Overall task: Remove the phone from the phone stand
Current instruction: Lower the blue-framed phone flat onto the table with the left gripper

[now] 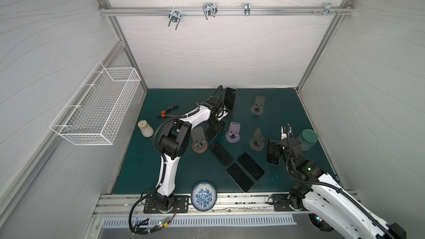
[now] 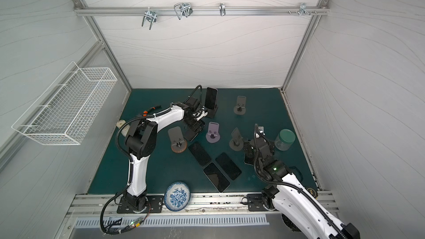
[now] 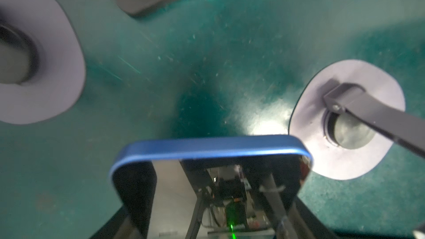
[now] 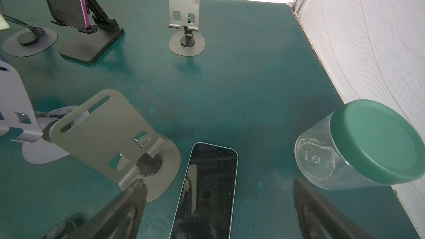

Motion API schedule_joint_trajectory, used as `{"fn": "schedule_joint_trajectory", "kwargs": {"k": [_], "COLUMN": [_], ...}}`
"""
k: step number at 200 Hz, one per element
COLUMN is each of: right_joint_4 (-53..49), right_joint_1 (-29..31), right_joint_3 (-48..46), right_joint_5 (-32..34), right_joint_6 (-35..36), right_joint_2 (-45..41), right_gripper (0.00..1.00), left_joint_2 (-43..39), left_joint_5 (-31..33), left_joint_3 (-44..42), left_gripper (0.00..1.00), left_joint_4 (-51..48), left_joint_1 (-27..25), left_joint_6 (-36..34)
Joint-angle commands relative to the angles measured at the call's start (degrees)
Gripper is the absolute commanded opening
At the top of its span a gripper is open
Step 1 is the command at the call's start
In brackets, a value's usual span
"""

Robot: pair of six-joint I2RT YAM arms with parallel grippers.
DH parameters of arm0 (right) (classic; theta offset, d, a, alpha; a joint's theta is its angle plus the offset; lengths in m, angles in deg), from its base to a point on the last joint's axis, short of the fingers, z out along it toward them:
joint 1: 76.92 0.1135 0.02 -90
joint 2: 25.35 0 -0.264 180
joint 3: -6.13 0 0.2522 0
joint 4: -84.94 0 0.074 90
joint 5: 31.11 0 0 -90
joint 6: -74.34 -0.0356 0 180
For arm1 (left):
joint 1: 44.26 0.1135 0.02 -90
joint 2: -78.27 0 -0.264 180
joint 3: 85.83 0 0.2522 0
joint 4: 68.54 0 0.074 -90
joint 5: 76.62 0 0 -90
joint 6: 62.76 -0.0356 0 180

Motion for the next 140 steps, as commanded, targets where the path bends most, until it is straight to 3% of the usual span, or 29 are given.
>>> {"fn": "schedule_joint_trajectory", "kwargs": {"k": [1,140], "right_joint_4": [1.05,1.07], "right_joint_1": [0.09,0.16], "right_joint_3": [0.25,0.23], "right_joint_5": [0.28,0.42], "right_joint_6": [0.55,0.51], "right_joint_2": [-0.08,-0.17], "right_gripper": [0.99,0.99], "left_joint_2": [1.38,4.47], "left_joint_5": [0.28,-0.39], "left_joint_3": [0.74,3.06], "left_gripper": [0.46,0.5], "left_joint_4": [-1.19,-3.51], "left_joint_1": [-0.35,-0.66], "left_joint_6": [-1.74,-0.28]}}
